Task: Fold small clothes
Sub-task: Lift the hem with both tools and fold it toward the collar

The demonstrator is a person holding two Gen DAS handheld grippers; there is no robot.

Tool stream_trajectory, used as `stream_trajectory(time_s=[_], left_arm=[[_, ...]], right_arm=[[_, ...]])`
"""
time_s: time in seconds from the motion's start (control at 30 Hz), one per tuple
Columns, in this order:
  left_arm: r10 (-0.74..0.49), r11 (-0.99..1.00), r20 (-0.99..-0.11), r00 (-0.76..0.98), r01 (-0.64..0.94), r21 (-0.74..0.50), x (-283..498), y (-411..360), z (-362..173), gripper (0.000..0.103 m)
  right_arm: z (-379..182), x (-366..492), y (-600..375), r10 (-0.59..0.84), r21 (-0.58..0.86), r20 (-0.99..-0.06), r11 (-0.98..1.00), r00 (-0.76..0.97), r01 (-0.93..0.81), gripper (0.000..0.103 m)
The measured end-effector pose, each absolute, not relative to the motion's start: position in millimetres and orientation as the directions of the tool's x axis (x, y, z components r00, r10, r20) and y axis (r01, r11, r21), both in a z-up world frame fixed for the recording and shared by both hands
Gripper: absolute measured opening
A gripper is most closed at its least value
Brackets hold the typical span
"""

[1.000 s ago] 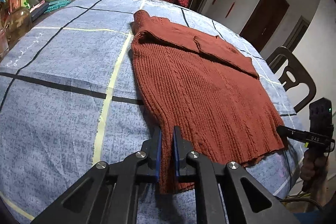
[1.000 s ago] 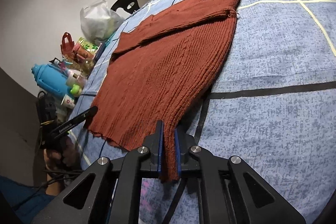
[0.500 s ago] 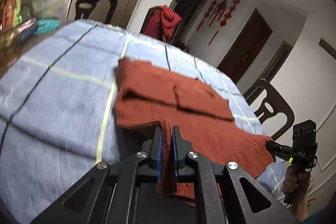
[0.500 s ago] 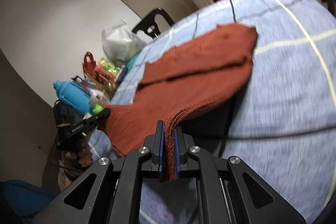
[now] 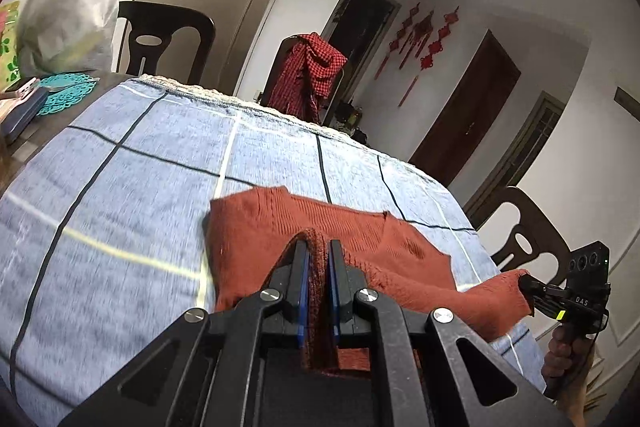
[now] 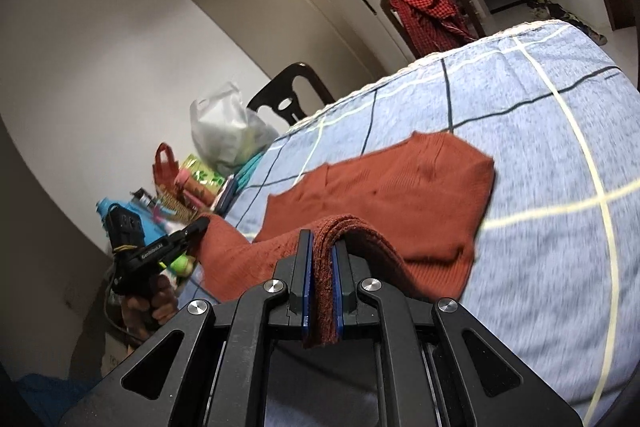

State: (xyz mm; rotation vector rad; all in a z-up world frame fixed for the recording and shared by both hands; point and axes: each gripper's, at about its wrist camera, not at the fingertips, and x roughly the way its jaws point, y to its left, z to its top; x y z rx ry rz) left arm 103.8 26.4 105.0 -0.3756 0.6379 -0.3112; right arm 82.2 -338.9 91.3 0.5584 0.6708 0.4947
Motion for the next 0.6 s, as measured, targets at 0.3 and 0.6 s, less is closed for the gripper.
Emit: stream_trajectory(time_s=[0.3, 0.6], left_arm=[[-0.384, 0.889, -0.563, 0.732, 0.129, -0.439, 155.6, 23.4, 92.3, 0.01], [-0.362, 0.889, -0.635, 0.683, 0.049, -0.454, 208.3, 26.0, 65.7, 0.01]], right_arm=[[81.2, 136.0, -351.8, 0.593, 0.657, -0.455, 0.727, 0.664, -0.2, 0.008], [56.3, 190.5, -365.5, 0.595, 0.706, -0.495, 0.701, 0.633, -0.107, 0.008]])
